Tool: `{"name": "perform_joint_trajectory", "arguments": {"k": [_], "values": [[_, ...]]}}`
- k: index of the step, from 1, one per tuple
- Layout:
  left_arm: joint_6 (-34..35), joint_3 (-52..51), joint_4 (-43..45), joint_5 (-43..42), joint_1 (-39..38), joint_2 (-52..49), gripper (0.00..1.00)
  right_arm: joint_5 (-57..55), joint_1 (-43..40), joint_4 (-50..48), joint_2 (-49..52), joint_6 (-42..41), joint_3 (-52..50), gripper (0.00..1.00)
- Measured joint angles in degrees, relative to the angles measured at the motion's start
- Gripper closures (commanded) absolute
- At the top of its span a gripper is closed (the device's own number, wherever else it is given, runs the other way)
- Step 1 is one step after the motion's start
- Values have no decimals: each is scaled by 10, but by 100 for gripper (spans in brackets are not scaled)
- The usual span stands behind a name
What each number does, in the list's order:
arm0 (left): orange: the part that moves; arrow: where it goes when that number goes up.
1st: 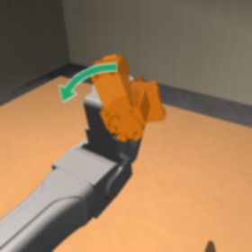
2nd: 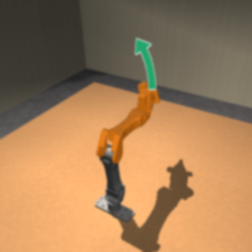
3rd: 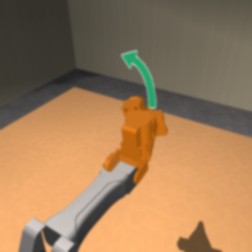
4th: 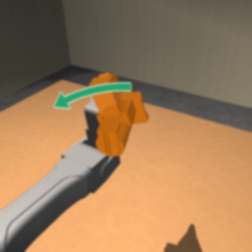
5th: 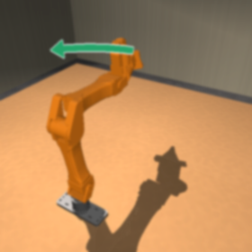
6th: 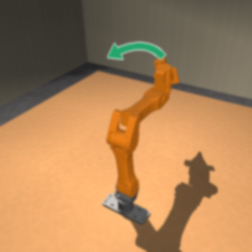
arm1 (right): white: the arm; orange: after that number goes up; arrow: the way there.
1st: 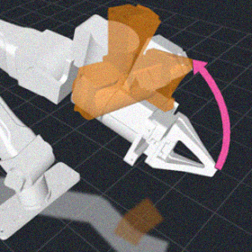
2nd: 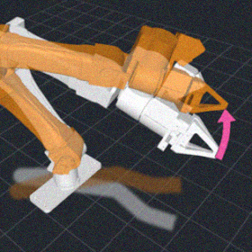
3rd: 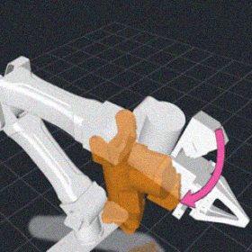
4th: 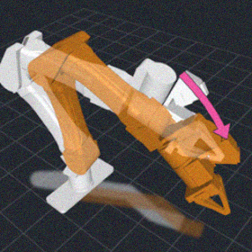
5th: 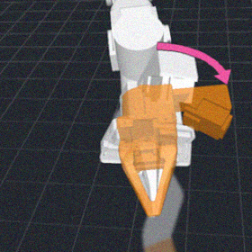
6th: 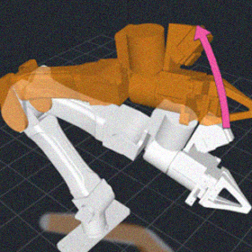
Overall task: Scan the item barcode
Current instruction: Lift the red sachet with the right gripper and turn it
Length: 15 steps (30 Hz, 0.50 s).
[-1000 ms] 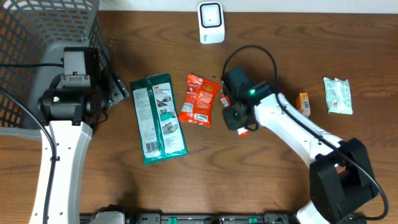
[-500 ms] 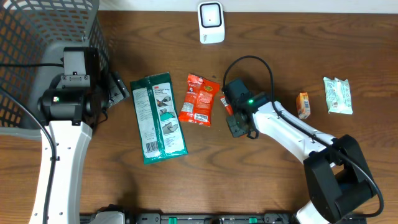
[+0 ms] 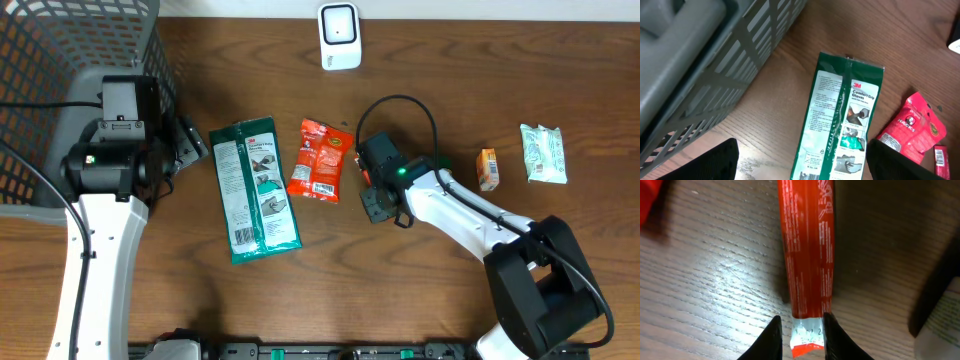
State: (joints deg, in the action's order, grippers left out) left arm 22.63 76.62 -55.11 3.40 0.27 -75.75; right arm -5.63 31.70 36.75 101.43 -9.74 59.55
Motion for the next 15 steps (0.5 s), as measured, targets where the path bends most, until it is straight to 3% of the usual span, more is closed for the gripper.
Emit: {"name": "perform_joint_trajectory", "arguments": {"k": [15], "values": [[0,0,0,0,0,0,18,0,0,-12,0,0,-1,78]]}}
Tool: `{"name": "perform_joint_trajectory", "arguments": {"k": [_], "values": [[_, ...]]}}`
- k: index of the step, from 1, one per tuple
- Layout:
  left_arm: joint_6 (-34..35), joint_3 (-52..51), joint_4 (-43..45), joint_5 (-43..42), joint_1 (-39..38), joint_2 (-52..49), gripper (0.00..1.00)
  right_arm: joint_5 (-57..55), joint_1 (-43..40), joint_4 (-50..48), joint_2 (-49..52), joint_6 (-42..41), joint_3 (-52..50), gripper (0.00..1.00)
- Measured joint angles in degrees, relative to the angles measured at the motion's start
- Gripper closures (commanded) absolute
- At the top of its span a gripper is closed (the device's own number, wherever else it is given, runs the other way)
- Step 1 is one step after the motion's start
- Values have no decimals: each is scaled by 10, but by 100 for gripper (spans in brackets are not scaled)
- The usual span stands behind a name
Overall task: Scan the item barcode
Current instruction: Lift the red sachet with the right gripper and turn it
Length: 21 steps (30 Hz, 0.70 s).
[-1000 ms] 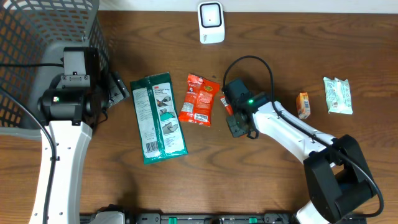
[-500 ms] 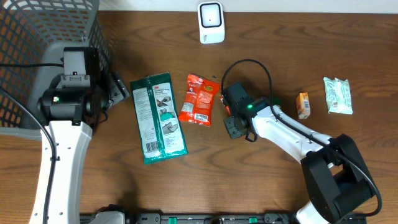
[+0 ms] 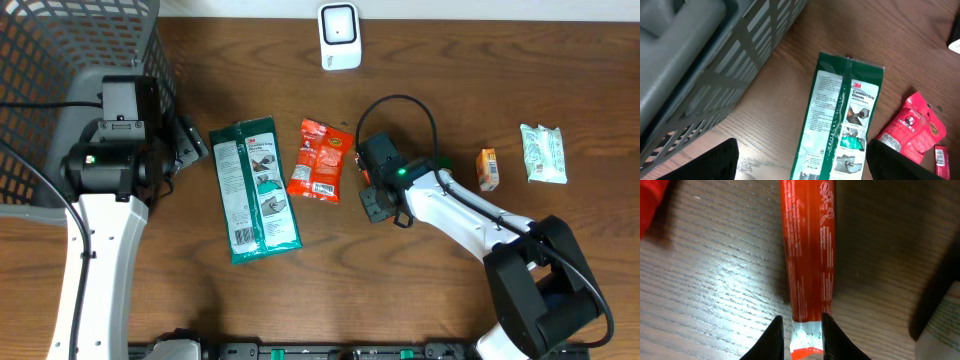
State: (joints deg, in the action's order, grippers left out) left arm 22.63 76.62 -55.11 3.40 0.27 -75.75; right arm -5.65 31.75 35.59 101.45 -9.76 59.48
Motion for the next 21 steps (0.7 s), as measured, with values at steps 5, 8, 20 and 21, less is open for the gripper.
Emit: {"name": "perform_joint_trajectory", "arguments": {"k": [5,8,20,21], "values": [[0,0,0,0,0,0,18,0,0,-26,0,0,-14,79],[0,0,0,0,0,0,18,-9,0,-44,0,1,-29,76],[0,0,0,0,0,0,18,-37,0,-62,-3,5,-52,94],[0,0,0,0,0,0,18,-38,0,-62,-3,4,-52,97]]}}
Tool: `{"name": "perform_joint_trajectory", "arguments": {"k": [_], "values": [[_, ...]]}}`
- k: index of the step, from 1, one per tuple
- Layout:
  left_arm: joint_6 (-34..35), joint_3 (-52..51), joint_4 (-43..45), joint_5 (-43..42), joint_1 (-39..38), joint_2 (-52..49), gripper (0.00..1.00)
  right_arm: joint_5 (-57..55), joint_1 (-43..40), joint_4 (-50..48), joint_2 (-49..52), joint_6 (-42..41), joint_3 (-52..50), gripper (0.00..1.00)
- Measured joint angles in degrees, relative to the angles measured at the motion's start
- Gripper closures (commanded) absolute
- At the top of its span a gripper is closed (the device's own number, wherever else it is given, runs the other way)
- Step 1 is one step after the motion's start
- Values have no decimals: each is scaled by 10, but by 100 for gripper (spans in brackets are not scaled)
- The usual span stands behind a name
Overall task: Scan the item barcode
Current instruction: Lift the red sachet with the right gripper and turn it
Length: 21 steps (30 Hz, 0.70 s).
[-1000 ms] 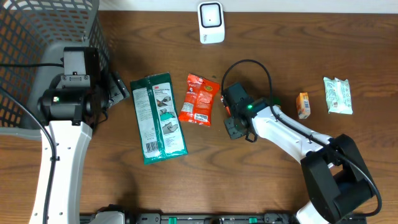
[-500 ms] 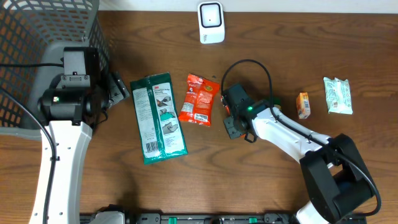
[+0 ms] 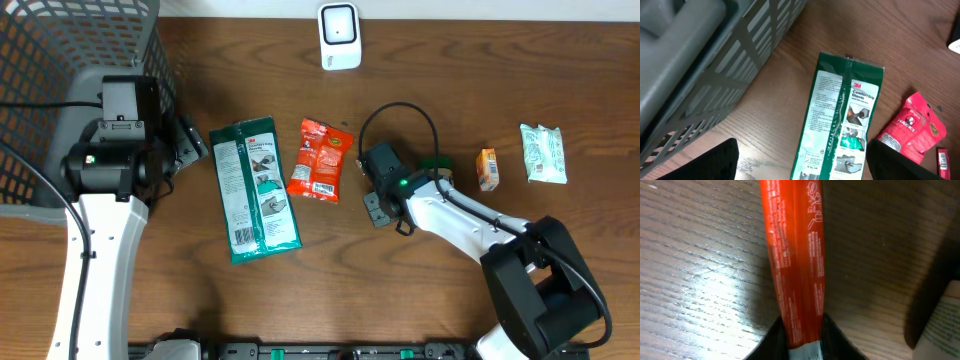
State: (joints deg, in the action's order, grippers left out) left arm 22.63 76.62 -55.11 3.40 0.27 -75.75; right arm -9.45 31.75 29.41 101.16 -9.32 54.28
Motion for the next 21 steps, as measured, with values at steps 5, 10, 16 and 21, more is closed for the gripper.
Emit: {"name": "perform_joint_trajectory", "arguments": {"k": [5,10,16,21], "values": [[0,0,0,0,0,0,18,0,0,11,-2,2,2,99],[0,0,0,0,0,0,18,34,0,46,-24,2,8,99],[0,0,0,0,0,0,18,128,-5,54,-122,2,13,99],[0,0,0,0,0,0,18,246,-44,117,-160,2,61,99]]}}
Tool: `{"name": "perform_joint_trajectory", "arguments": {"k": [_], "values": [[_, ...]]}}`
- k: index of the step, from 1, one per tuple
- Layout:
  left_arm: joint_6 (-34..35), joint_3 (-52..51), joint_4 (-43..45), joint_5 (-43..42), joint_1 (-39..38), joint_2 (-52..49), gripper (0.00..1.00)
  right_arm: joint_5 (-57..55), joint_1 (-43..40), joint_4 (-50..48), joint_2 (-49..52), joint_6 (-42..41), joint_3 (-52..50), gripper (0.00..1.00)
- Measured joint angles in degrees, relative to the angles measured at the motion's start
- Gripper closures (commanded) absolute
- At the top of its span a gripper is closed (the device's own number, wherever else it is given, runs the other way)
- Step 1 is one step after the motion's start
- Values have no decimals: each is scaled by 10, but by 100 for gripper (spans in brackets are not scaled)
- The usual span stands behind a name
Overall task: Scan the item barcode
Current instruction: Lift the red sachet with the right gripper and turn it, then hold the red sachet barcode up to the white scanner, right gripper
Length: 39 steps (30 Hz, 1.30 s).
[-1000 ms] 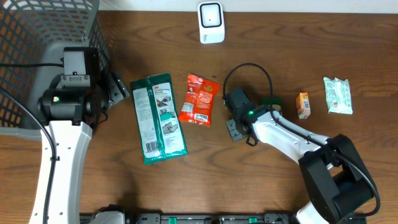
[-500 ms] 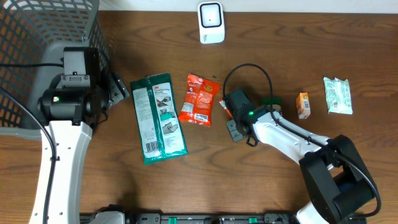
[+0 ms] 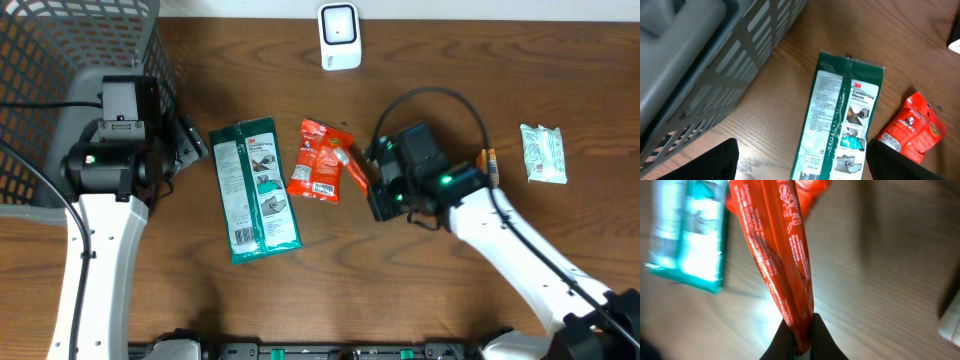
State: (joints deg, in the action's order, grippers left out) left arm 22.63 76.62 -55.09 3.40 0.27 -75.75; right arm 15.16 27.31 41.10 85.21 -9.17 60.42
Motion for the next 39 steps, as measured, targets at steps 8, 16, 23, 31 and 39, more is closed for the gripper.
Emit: {"name": "perform_joint_trajectory", "arguments": {"k": [8,16,23,31,39], "values": [[0,0,0,0,0,0,18,94,-38,172,43,-1,224,99],[0,0,0,0,0,0,18,225,-71,236,212,-2,503,99],[0,0,-1,0,0,0,18,448,-117,-60,355,-124,539,99],[0,0,-1,0,0,0,18,563,-167,-501,536,-447,542,99],[0,0,0,0,0,0,18,567,-203,-787,700,-756,542,99]]}}
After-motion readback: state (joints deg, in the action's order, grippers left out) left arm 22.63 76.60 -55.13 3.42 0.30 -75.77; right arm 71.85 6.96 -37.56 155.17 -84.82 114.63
